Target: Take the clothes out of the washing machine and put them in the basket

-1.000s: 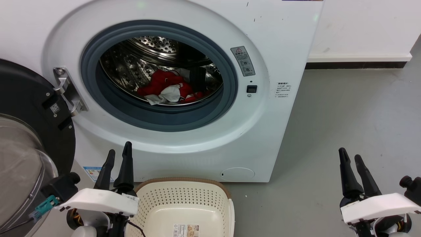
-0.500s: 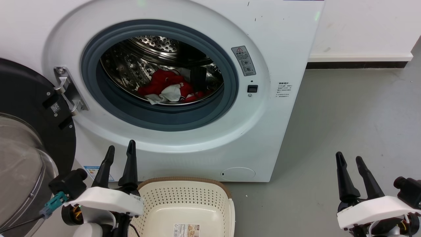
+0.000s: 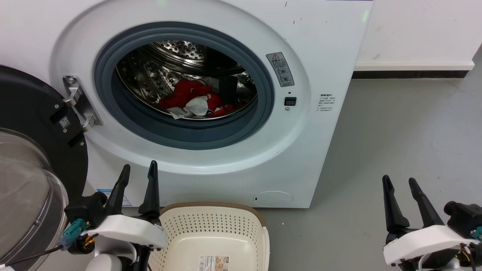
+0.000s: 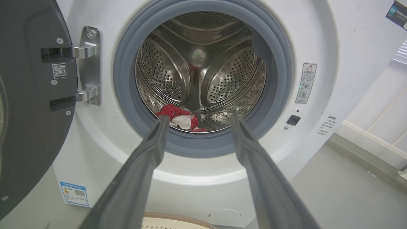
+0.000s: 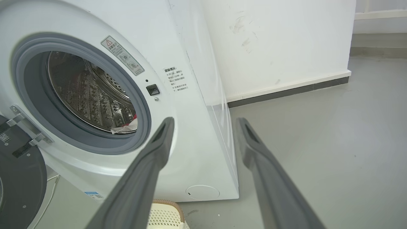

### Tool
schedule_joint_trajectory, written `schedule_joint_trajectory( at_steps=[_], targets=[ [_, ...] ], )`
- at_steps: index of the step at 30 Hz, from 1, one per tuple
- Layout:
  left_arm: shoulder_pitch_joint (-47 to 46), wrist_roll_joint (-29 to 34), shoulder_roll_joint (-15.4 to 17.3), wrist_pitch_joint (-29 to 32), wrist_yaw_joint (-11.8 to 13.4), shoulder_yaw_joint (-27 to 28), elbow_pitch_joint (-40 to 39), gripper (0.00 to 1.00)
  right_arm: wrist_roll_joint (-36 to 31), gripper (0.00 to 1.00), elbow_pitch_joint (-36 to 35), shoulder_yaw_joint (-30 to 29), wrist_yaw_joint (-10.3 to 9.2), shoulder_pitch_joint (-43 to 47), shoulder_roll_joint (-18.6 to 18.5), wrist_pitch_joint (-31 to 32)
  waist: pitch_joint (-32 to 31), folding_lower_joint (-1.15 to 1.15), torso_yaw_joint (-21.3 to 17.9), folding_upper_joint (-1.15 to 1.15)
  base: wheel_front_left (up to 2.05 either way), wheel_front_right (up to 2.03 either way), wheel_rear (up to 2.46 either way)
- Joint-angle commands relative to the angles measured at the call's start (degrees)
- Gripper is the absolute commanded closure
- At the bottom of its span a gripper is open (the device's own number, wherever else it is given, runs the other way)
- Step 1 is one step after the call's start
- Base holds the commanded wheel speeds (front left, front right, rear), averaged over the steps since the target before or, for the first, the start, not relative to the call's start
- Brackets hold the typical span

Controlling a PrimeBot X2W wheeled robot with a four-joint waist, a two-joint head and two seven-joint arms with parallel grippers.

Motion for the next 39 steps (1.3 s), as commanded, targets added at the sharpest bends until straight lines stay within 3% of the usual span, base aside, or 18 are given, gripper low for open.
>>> schedule_joint_trajectory(
  at_steps=[1,39],
  targets=[
    [-0.9,1.2,0.3,-0.4,0.1,-0.1,-0.3,0.00,-1.2,0.00,-0.7,0.0,0.00,0.5,0.1,-0.5,0.0,0.00,0.0,0.00,0.00,0.00,0.00],
    [-1.0,18.3,0.5,-4.8,1.4,1.0,2.4,0.00,-20.2,0.00,-3.2,-0.1,-0.01,2.0,0.2,-2.1,0.2,0.00,0.5,0.00,0.00,0.00,0.00]
  ],
)
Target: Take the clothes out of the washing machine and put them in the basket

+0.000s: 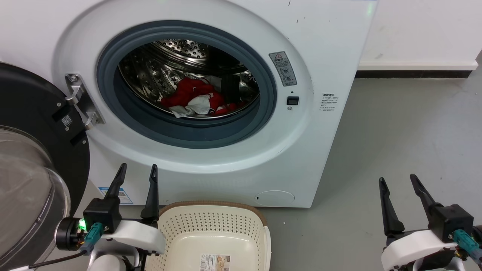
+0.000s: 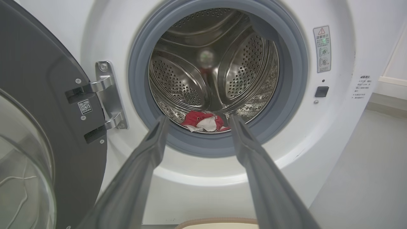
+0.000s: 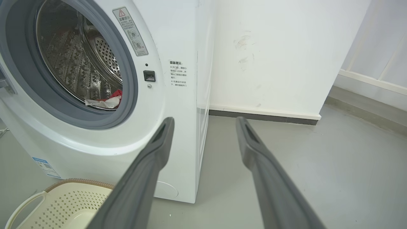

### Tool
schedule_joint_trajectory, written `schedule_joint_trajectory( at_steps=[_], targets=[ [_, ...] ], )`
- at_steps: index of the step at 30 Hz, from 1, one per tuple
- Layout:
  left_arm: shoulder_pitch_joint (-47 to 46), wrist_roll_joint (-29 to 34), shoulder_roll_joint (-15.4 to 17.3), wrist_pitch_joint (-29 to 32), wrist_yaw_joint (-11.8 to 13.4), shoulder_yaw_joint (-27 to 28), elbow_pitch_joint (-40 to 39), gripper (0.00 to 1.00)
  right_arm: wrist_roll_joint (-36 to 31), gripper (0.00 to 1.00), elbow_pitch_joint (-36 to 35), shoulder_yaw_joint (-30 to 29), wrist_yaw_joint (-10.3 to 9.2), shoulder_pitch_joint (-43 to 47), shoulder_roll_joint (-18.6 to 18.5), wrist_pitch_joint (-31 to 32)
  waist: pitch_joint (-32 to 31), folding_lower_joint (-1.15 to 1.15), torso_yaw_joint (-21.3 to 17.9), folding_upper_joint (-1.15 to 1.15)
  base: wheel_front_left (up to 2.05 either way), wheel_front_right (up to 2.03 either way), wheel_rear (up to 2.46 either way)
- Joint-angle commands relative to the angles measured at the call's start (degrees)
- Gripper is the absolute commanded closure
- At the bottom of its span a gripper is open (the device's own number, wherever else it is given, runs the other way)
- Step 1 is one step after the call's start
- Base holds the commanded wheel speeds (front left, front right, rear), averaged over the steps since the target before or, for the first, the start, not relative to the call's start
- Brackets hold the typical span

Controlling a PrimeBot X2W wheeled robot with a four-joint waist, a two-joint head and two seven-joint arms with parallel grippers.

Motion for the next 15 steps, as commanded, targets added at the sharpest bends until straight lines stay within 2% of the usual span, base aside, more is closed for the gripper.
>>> schedule_joint_trajectory(
  at_steps=[1,7,15],
  targets=[
    [-0.8,1.2,0.0,-0.4,0.0,0.1,0.1,0.00,-1.3,0.00,-0.5,0.0,-0.04,0.9,0.2,-0.3,0.0,0.00,0.0,0.00,0.00,0.00,0.00],
    [-0.8,3.5,-0.2,-1.1,0.0,0.3,0.2,0.00,-3.4,0.00,-0.7,0.1,-0.04,1.0,0.2,-0.5,0.1,0.00,0.1,0.00,0.00,0.00,0.00],
    [-0.9,1.9,-0.8,-1.0,-0.8,0.8,0.9,0.00,-2.6,0.00,0.0,0.1,-0.04,0.7,0.2,-0.5,0.2,0.00,0.0,0.00,0.00,0.00,0.00]
  ],
)
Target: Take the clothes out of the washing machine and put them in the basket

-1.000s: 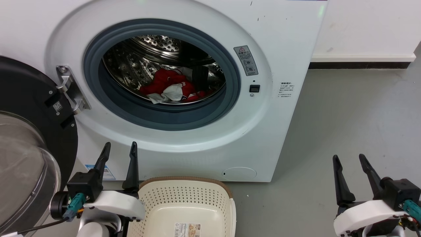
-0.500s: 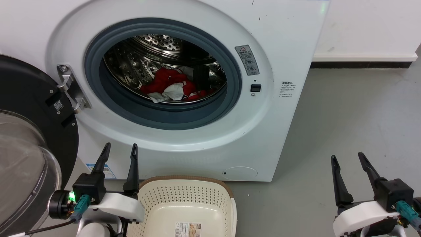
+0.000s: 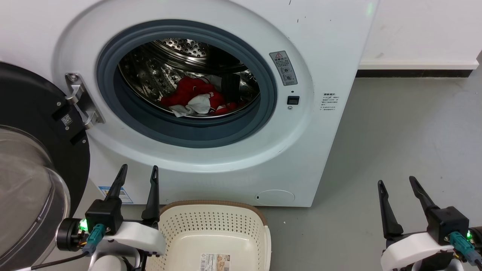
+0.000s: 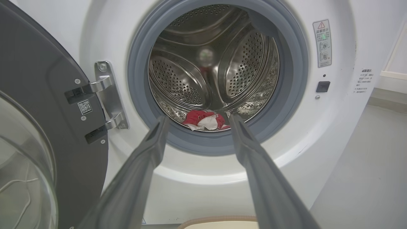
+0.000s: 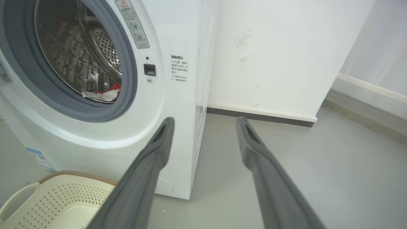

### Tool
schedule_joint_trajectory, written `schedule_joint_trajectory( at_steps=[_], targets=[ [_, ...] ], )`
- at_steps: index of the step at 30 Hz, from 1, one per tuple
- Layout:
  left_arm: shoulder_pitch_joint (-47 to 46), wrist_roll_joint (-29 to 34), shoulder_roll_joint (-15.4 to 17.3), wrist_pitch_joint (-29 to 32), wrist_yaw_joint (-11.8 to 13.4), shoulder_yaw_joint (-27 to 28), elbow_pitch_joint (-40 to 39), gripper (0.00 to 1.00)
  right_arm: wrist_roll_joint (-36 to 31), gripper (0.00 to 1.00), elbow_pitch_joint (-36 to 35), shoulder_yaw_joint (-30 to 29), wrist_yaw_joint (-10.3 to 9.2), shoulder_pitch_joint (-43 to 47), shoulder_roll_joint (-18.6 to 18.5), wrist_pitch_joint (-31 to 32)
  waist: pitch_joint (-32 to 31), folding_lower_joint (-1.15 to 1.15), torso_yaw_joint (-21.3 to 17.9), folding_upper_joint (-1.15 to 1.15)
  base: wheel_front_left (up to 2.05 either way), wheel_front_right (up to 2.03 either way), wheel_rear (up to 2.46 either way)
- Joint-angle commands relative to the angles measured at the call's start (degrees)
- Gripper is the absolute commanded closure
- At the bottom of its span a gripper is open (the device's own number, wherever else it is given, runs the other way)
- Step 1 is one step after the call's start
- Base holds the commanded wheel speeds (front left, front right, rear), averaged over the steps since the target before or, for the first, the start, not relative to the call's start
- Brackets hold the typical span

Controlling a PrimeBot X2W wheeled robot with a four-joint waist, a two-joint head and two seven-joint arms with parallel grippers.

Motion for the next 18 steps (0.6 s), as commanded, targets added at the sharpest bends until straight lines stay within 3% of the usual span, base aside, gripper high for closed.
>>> schedule_joint_trajectory(
  at_steps=[1,18],
  targets=[
    [-0.9,-0.3,-0.2,-0.2,-0.2,0.1,0.2,0.00,0.2,0.00,0.1,0.0,-0.04,0.1,0.2,-0.2,0.1,0.00,0.0,0.00,0.00,0.00,0.00],
    [-1.0,-0.7,-1.0,-0.2,-0.9,1.4,1.1,0.00,0.4,0.00,1.1,0.3,-0.04,-0.6,0.2,-0.1,0.0,0.00,-0.3,0.00,0.00,0.00,0.00]
  ],
)
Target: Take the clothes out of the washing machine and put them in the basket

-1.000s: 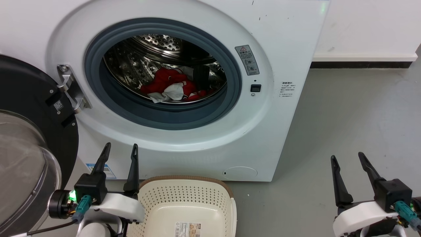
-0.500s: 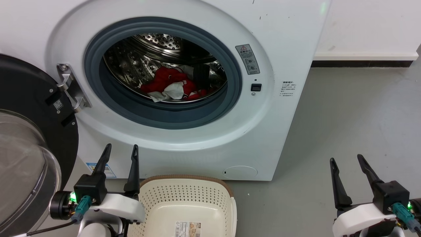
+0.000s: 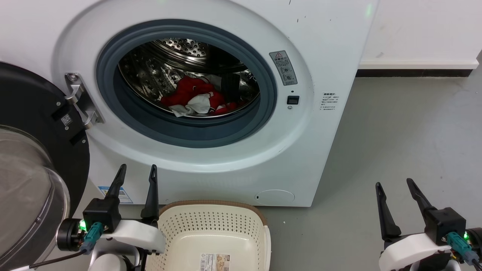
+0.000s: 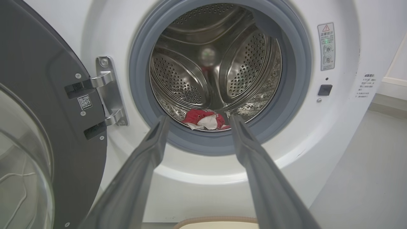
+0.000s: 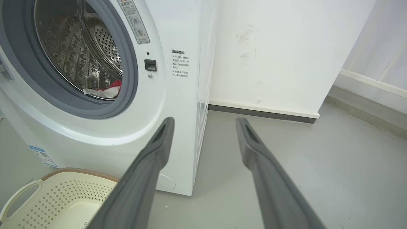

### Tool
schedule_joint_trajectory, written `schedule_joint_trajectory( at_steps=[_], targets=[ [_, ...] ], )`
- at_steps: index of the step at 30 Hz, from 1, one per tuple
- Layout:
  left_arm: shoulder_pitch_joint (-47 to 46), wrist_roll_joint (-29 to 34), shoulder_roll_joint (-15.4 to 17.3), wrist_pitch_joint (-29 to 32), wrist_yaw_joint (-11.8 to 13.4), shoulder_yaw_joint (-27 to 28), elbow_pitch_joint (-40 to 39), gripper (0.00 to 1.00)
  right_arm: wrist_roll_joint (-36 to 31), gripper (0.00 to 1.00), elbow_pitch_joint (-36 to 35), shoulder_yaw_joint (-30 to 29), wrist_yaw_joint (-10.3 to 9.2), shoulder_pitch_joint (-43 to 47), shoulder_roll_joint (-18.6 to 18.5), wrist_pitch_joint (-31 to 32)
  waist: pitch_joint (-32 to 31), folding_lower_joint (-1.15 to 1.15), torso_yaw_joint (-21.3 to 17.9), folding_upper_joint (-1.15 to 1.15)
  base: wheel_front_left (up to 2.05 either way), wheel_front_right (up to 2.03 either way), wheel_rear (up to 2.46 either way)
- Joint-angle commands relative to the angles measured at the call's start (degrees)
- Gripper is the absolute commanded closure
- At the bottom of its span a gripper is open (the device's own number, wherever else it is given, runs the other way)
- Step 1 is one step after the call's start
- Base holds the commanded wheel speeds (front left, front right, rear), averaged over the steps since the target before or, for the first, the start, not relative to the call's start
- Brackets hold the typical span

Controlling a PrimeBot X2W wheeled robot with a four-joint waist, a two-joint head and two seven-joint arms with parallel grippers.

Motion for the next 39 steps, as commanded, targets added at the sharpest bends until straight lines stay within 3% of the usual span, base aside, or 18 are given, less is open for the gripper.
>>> schedule_joint_trajectory(
  at_steps=[1,8,14,29,39],
  targets=[
    [-0.5,-0.2,0.0,-0.1,-0.1,0.1,0.2,0.00,0.1,0.00,0.1,0.1,-0.04,-0.6,0.2,-0.1,0.0,0.00,-0.1,0.00,0.00,0.00,0.00],
    [-3.0,-0.3,-0.3,-0.1,0.7,1.1,3.0,0.00,0.5,0.00,-0.1,1.5,-0.04,-2.0,0.2,0.2,1.7,0.00,-2.2,0.00,0.00,0.00,0.00],
    [-11.6,-0.9,1.8,-0.1,0.7,1.9,10.6,0.00,0.6,0.00,-1.3,2.6,-0.04,-3.7,0.2,0.5,7.2,0.00,-5.4,0.00,0.00,0.00,0.00],
    [-34.9,-2.2,10.0,0.6,-0.6,2.6,26.2,0.00,3.5,0.00,-1.2,8.2,-0.04,-11.0,0.2,-3.2,24.0,0.00,-12.0,0.00,0.00,0.00,0.00],
    [-49.3,-0.5,16.0,4.5,-1.3,-0.3,34.5,0.00,7.0,0.00,2.7,11.8,-0.04,-14.5,0.2,-6.6,30.8,0.00,-17.2,0.00,0.00,0.00,0.00]
  ],
)
